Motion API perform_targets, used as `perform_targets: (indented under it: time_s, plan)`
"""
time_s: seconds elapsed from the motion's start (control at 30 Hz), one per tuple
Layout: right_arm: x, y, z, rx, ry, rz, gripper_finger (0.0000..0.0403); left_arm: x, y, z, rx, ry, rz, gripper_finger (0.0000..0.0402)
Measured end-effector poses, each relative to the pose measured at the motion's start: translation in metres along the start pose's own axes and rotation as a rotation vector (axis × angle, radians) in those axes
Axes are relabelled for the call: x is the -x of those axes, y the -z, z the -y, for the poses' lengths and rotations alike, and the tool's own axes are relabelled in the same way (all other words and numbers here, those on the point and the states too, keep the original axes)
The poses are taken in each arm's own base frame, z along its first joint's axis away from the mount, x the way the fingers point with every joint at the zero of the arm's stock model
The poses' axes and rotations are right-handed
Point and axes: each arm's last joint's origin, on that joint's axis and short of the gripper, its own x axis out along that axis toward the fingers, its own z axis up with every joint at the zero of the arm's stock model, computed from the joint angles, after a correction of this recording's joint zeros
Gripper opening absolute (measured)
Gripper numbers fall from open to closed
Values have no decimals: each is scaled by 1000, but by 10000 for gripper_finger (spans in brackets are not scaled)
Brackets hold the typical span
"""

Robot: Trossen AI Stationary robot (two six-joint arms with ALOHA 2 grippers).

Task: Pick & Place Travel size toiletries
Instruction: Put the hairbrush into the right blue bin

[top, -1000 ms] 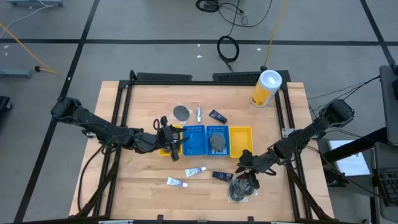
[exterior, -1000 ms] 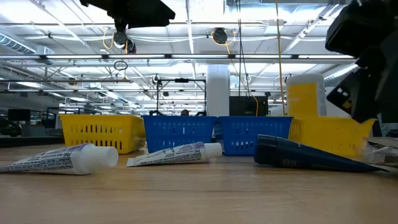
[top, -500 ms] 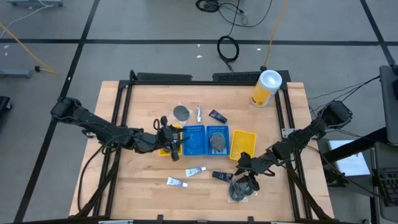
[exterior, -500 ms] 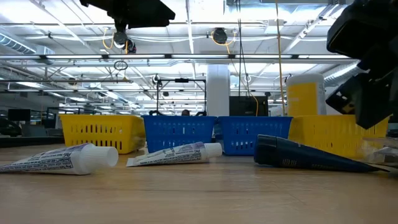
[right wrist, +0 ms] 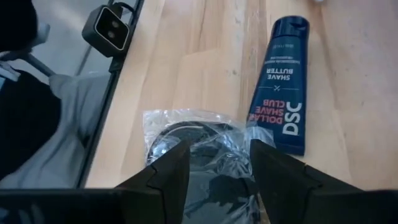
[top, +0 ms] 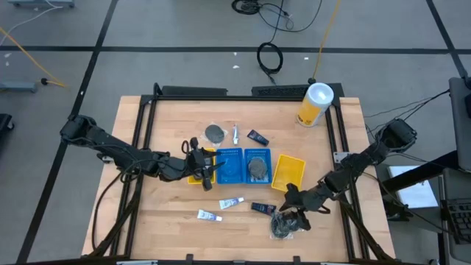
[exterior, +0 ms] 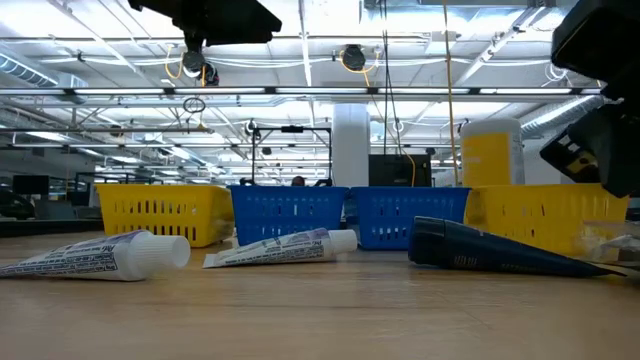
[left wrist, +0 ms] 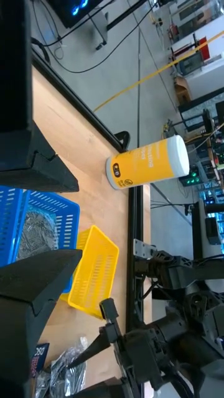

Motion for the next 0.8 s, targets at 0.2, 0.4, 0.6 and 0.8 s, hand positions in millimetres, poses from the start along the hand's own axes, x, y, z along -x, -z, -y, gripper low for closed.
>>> perform_targets:
  time_s: [0.2, 0.4, 0.6, 0.8]
  plan:
    - [1, 0, -12, 44, 10, 21, 160, 0, 0, 0, 0, 0, 0, 159]
    - [3, 4, -28, 12, 10, -23, 152, 0, 0, 0, 0, 0, 0, 159]
    - [7, 16, -43, -91, -22, -61, 131, 0, 0, 0, -1, -1, 0, 159]
    - [12, 26, -54, -170, -30, -62, 123, 0, 0, 0, 0, 0, 0, 159]
